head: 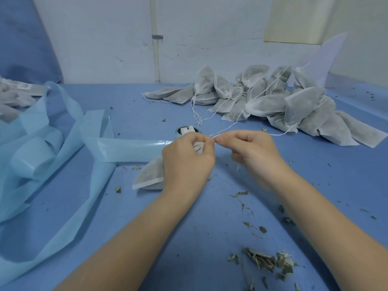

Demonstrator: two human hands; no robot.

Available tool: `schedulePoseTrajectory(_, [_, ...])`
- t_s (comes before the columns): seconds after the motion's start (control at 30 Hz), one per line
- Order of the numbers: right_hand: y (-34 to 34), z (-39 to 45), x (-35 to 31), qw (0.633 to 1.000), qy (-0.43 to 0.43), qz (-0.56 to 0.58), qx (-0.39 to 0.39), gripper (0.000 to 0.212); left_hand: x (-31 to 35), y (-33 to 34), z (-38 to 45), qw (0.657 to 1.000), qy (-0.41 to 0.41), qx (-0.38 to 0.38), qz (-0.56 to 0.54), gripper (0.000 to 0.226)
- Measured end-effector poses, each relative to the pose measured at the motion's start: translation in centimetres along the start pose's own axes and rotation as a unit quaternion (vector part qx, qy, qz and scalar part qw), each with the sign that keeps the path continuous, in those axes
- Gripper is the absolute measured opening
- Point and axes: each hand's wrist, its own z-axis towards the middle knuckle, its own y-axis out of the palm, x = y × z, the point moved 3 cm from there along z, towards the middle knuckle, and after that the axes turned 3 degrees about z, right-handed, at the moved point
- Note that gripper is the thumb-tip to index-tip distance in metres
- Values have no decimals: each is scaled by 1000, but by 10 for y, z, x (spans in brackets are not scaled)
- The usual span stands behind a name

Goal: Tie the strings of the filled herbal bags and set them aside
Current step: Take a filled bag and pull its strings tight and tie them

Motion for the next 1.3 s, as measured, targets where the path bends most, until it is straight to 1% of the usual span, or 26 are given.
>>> schedulePoseTrajectory(0.07, [1, 0, 0, 999, 16, 37, -5, 8, -1, -1, 0, 1000, -24, -2, -17, 15])
schedulePoseTrajectory(0.17, [2, 2, 1, 990, 66, 126, -15, 7, -1, -1, 0, 998, -43, -12, -49, 14])
schedulePoseTrajectory(0.27, [10, 0, 2, 960, 141, 234, -70, 8, -5, 2, 4, 994, -64, -35, -80, 14])
schedulePoseTrajectory(0.33, [14, -2, 2, 938, 170, 288, -88, 10, -6, 3, 6, 992, -64, -38, -105, 12])
schedulePoseTrajectory(0.37, [16, -2, 2, 932, 178, 302, -90, 9, -5, 3, 5, 992, -48, -31, -114, 10])
schedulePoseTrajectory(0.43, [17, -3, 1, 928, 185, 313, -87, 7, 1, -1, 2, 995, 27, 6, -97, 17])
schedulePoseTrajectory(0.47, [17, -3, 0, 927, 186, 315, -83, 7, 4, -3, 0, 994, 84, 30, -65, 21])
schedulePoseTrajectory(0.53, [16, -3, -1, 927, 185, 319, -75, 7, 9, -5, -5, 979, 189, 75, 12, 23])
schedulePoseTrajectory(0.57, [15, -3, -1, 927, 183, 319, -71, 9, 10, -5, -8, 972, 214, 89, 34, 22])
schedulePoseTrajectory(0.6, [14, -3, -1, 929, 181, 315, -66, 10, 11, -6, -9, 970, 219, 96, 39, 20])
schedulePoseTrajectory(0.73, [11, -3, -2, 945, 158, 284, -32, 11, 14, -8, -8, 985, 145, 90, -21, 15])
schedulePoseTrajectory(0.8, [11, -3, -3, 952, 139, 272, -14, 9, 12, -8, -6, 987, 132, 86, -32, 9])
schedulePoseTrajectory(0.87, [11, -3, -3, 959, 120, 255, 0, 8, 12, -9, -4, 984, 154, 89, -25, 8])
schedulePoseTrajectory(0.9, [10, -3, -3, 964, 110, 241, 6, 8, 12, -10, -4, 978, 188, 93, 1, 7])
schedulePoseTrajectory(0.93, [10, -4, -3, 971, 97, 218, 13, 9, 12, -9, -3, 967, 232, 98, 45, 6])
schedulePoseTrajectory(0.97, [9, -4, -3, 979, 82, 184, 20, 9, 11, -8, -4, 949, 282, 107, 97, 5])
schedulePoseTrajectory(1.03, [9, -7, -5, 995, 44, 91, 23, 10, 7, -7, -3, 901, 371, 130, 183, 9])
schedulePoseTrajectory(1.1, [9, -8, -7, 1000, 5, 4, 21, 10, 3, -7, 0, 867, 416, 147, 231, 13])
schedulePoseTrajectory(1.13, [9, -8, -8, 999, -10, -29, 23, 10, 1, -7, 1, 859, 423, 152, 243, 14])
schedulePoseTrajectory(1.17, [7, -8, -9, 998, -22, -50, 25, 11, 1, -6, 2, 859, 421, 154, 247, 13])
schedulePoseTrajectory(1.2, [6, -8, -10, 997, -32, -57, 29, 10, 0, -6, 2, 866, 409, 155, 241, 12])
schedulePoseTrajectory(1.23, [4, -8, -10, 997, -39, -52, 34, 9, 1, -6, 2, 883, 385, 149, 224, 10])
schedulePoseTrajectory(1.3, [2, -9, -10, 998, -43, 1, 40, 6, 4, -6, 2, 934, 295, 119, 162, 8])
